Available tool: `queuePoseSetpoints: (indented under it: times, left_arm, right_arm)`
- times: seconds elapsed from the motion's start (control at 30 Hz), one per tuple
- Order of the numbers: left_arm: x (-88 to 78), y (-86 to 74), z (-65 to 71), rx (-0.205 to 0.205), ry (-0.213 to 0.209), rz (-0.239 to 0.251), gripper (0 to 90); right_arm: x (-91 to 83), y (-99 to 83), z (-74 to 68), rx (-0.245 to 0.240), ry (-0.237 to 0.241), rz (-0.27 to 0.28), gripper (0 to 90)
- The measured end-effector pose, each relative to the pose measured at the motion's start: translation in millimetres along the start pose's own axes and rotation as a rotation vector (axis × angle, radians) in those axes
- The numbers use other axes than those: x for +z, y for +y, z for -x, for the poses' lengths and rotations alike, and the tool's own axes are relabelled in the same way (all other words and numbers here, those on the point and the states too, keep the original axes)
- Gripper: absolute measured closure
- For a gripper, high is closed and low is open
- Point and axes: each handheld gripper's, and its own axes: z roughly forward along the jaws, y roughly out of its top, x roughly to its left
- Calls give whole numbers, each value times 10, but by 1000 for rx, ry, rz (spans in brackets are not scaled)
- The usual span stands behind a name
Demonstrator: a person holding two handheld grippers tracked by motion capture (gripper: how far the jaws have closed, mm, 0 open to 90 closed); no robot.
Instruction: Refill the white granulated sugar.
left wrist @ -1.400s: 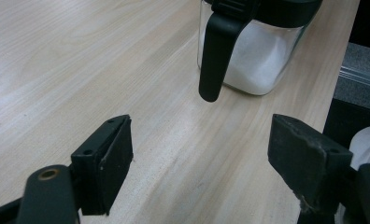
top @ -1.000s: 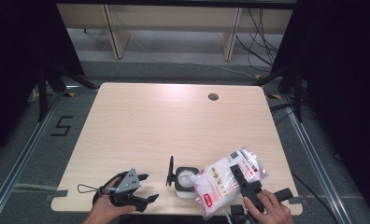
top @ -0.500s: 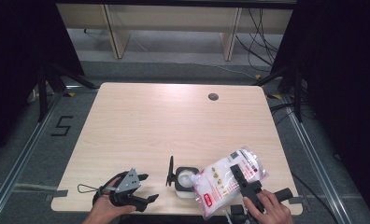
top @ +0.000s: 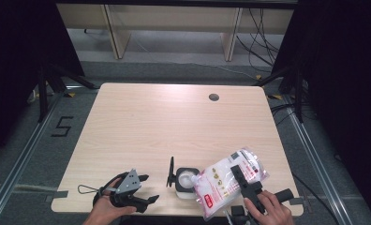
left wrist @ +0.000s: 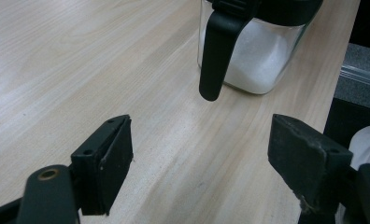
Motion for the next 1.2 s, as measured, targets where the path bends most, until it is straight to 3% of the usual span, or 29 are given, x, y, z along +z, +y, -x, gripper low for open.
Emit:
queuePoseSetpoints:
  times: [0.03,0.4,0.43,0.6,0.87,0.97,1.2]
  left_arm:
    - [-1,0,0,1,0,-1,218]
    - [-5,1,-2,4,1,-2,219]
    - [-5,1,-2,3,0,-1,219]
    - [-10,4,-9,5,-2,-7,219]
    - [-8,2,-6,7,3,-4,219]
    - [-8,3,-7,9,3,-5,219]
    - [-3,1,-2,4,1,1,219]
  right_arm:
    - [-1,3,17,-18,-7,4,560]
    - [-7,2,26,-25,-7,-1,561]
    - [5,0,56,-67,-12,14,561]
    - [-1,4,71,-92,-27,16,561]
    - [-1,7,73,-90,-32,17,561]
    - [-20,17,78,-86,-1,-11,561]
    - [-25,27,88,-96,-11,-9,561]
